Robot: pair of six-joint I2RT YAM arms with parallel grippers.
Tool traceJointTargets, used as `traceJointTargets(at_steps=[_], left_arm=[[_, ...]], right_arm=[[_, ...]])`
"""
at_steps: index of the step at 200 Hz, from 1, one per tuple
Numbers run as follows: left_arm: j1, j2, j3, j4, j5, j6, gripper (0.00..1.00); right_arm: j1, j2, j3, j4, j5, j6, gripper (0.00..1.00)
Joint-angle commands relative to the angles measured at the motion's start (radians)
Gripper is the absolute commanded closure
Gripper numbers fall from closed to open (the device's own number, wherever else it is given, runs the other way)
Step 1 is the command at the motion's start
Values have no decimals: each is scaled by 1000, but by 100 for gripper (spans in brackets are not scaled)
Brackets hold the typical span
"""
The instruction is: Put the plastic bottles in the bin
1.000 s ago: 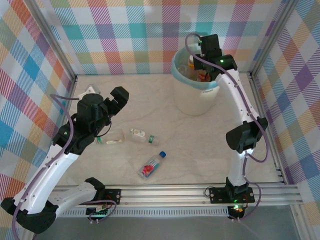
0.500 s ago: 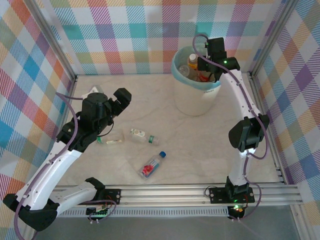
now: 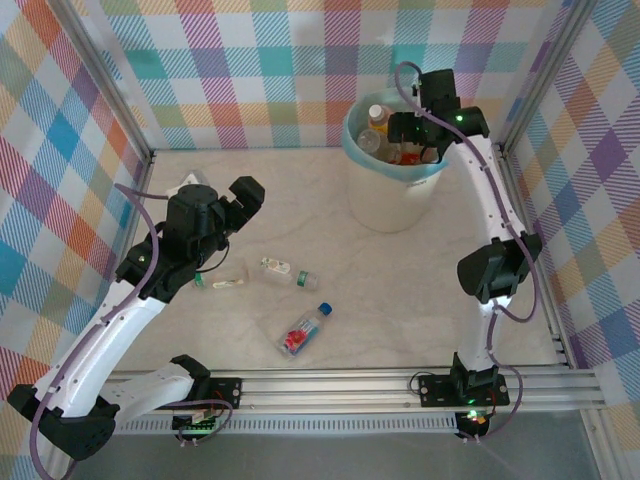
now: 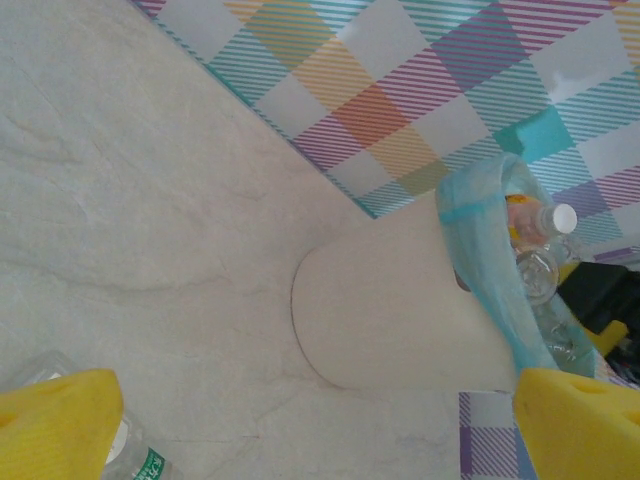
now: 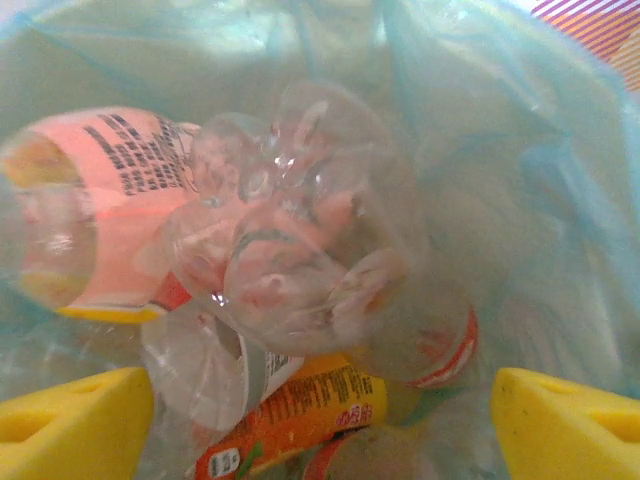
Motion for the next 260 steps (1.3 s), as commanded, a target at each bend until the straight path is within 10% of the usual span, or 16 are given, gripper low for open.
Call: traceJointTargets(at_steps=[1,68,110,168,212,260], left_arm=[[-2,12,-5,1,17,-8,0],[-3,25,-3,-8,23,-24,0],[-3,18,-7,-23,-1,-25,0],[-1,21,-1,-53,-8,-13,0],[20,9,19,-154,-90,54,0],[135,25,-61,-230,46,86,0]], right_arm=[[5,-69,83,-74,-14,14,12],[5,-11,96,10,-56,-14,50],[5,47,58,-22,-70,-5,57],[1,47,67,-35,-63,5,51],[5,-15,211,-81,-83,23,24],[57,-281,-60,50,-93,51,20]])
